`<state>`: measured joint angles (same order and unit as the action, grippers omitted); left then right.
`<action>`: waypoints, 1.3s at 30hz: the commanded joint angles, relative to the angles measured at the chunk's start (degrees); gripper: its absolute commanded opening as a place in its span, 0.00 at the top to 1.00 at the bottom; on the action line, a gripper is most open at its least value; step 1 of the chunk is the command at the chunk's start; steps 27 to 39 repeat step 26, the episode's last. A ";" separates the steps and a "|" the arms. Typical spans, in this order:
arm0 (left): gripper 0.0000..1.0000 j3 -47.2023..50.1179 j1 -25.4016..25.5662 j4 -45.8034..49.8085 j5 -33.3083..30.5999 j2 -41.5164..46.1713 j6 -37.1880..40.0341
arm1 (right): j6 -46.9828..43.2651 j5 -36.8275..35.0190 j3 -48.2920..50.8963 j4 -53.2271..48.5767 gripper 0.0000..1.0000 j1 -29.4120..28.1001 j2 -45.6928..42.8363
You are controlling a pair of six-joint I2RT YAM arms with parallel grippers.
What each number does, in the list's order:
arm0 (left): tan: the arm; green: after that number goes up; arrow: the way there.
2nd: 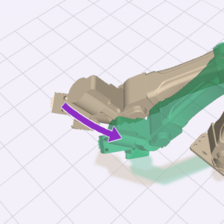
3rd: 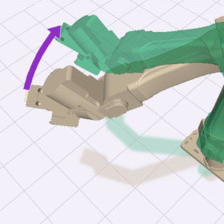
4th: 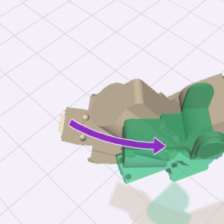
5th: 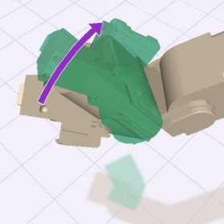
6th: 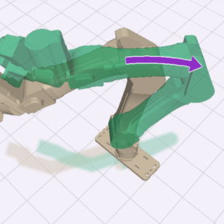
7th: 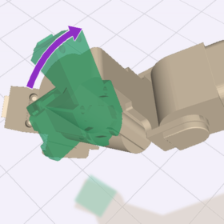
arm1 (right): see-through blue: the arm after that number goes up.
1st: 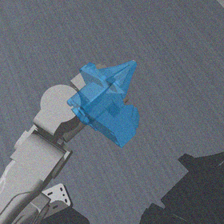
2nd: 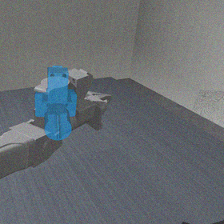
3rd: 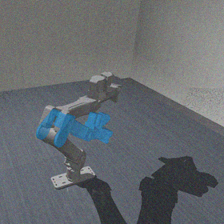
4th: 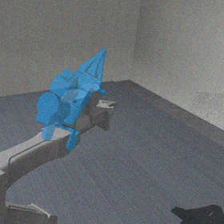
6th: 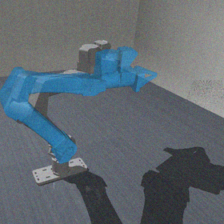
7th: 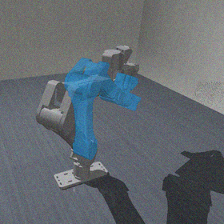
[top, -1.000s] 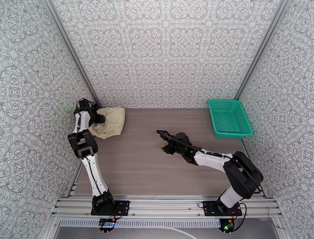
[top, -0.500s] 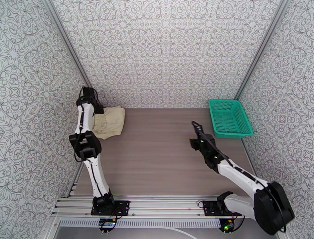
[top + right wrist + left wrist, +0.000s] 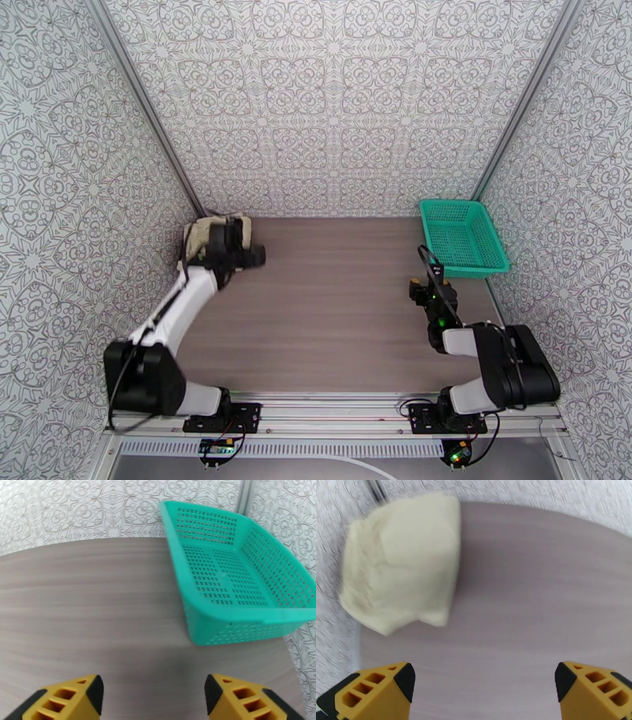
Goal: Fold and stack the mixed laundry pile
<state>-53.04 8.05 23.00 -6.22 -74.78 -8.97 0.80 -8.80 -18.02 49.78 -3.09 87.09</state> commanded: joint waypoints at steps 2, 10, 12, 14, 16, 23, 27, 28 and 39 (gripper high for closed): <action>0.01 16.65 0.02 -19.35 -6.94 10.69 1.43 | 2.14 -3.73 -2.74 2.49 0.01 0.37 -0.16; 0.01 31.46 -9.27 -61.44 9.09 -1.85 8.16 | 2.19 -4.45 -2.71 3.04 0.01 0.37 -0.08; 0.02 25.87 -10.78 -54.63 11.90 -5.67 9.83 | 2.27 -4.44 -2.64 2.96 0.01 0.37 -0.03; 0.01 24.60 -10.24 -56.62 11.50 -8.43 13.66 | 2.11 -4.42 -2.72 2.87 0.01 0.37 0.01; 0.01 24.62 -13.82 -60.11 15.66 -11.43 10.90 | 2.25 -4.39 -2.83 2.77 0.01 0.38 0.08; 0.00 30.97 -15.32 -73.31 15.42 -13.52 8.80 | 2.32 -4.21 -3.43 1.89 0.01 0.37 0.28; 0.01 30.74 -14.33 -73.08 13.00 -13.51 8.99 | 1.91 -3.86 -2.88 2.60 0.01 0.37 -0.07; 0.01 30.74 -14.33 -73.08 13.00 -13.51 8.99 | 1.91 -3.86 -2.88 2.60 0.01 0.37 -0.07; 0.01 30.74 -14.33 -73.08 13.00 -13.51 8.99 | 1.91 -3.86 -2.88 2.60 0.01 0.37 -0.07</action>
